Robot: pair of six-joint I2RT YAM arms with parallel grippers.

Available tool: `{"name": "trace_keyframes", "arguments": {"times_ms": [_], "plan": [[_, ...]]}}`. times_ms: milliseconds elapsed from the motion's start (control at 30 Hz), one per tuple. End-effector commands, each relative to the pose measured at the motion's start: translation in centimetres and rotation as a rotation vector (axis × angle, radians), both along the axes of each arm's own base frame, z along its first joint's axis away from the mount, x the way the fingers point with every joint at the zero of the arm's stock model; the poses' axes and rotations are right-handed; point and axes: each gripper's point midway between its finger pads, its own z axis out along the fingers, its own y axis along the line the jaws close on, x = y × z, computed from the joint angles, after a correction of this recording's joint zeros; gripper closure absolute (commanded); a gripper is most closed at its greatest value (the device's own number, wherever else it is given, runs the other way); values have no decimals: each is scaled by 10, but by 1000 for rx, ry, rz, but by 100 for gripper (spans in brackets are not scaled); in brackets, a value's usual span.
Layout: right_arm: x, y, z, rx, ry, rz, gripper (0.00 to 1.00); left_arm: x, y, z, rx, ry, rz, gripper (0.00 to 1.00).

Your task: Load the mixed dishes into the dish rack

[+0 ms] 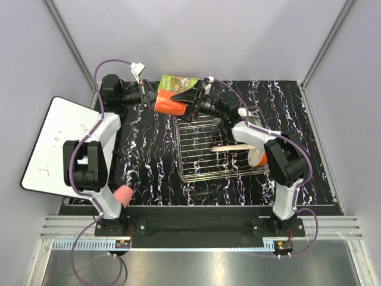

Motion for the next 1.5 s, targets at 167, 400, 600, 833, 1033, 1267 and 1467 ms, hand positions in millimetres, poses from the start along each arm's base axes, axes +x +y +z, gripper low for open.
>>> {"name": "trace_keyframes", "arguments": {"times_ms": [167, 400, 600, 833, 1033, 1267, 1467], "plan": [[-9, 14, 56, 123, -142, 23, 17, -8, -18, 14, -2, -86, 4, 100], [-12, 19, 63, 163, -146, 49, 58, -14, -25, -2, 11, -59, -14, 100], [-14, 18, 63, 83, -214, 12, 100, -19, -23, -18, 50, -40, -36, 92], [-14, 7, 54, -139, -339, -101, 100, -20, -9, -23, 121, -8, -20, 26], [-14, -10, 38, -332, -411, -168, 100, -13, 16, -15, 144, -36, 38, 1], [-9, -44, 1, -623, -419, -231, 100, -10, 68, 13, 167, -95, 169, 1], [-3, -64, -27, -818, -399, -236, 100, -32, 110, 12, 224, -55, 231, 1]]}}
